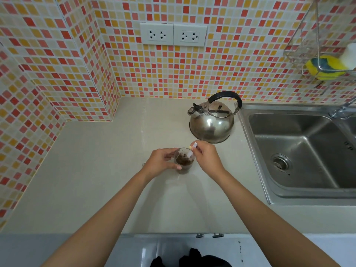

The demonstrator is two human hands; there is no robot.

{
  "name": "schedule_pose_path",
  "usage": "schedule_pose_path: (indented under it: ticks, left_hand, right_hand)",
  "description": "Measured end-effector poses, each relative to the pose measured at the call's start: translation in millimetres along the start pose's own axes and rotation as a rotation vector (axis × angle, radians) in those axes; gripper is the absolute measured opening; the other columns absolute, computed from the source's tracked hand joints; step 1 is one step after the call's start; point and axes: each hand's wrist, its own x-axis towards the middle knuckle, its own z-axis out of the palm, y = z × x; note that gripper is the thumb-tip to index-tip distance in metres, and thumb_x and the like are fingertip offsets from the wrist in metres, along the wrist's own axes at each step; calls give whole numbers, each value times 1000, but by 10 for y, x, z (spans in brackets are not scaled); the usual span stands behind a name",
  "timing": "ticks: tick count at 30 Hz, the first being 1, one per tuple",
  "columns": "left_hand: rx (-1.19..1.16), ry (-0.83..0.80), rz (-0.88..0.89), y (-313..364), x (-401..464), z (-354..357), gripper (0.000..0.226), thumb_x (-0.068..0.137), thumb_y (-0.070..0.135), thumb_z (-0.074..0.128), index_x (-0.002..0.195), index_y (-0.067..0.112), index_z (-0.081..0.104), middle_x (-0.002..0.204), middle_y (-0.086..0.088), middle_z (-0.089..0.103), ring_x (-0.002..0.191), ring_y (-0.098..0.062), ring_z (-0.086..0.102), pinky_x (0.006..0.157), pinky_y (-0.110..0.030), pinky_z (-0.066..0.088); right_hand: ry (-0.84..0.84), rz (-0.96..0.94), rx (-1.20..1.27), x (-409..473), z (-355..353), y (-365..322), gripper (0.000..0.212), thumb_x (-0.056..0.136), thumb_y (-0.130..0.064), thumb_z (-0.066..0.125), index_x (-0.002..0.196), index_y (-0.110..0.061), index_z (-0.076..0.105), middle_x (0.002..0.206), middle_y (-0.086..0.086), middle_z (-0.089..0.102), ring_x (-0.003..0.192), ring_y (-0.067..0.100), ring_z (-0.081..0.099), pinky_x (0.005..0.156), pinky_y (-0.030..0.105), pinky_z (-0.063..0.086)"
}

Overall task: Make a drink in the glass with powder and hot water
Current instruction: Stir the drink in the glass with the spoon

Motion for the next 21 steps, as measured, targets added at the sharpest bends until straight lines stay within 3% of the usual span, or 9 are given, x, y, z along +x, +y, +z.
schedule_pose_path:
  ticks: [4,10,15,18,21]
  left_hand:
    - [11,15,-2,7,-3,6,64,61,4,85,120,21,66,113,8,70,109,-5,62,104,-25,41]
    - [23,15,-2,8,4,10,66,61,4,84,111,41,64,98,30,67,97,18,59,98,-16,41]
    - [7,21,-13,-21,4,17,62,62,7,85,116,31,67,108,19,69,107,2,61,103,-23,41]
    - [17,12,-2,-2,-7,17,60,60,11,86,105,45,68,99,29,70,100,13,61,98,-18,41]
    - [28,-1,20,-6,4,13,59,61,9,85,111,35,69,103,19,71,102,6,62,101,-23,42]
  right_hand:
    - [58,262,166,-38,66,100,16,93,-10,54,81,-6,64,66,2,59,59,14,52,65,30,45]
    - [207,389,355,-10,-9,112,16,93,-9,54,87,0,66,60,2,59,44,5,51,49,12,42]
    - [236,292,375,-49,-132,130,16,92,-12,56,80,-9,65,60,1,59,41,-1,49,49,11,41]
    - [111,172,303,-138,-80,130,14,92,-13,57,81,-9,66,63,3,60,49,3,50,54,13,43]
    - [-35,35,152,-185,27,106,16,92,-13,59,81,-4,66,70,12,61,58,9,48,61,24,42]
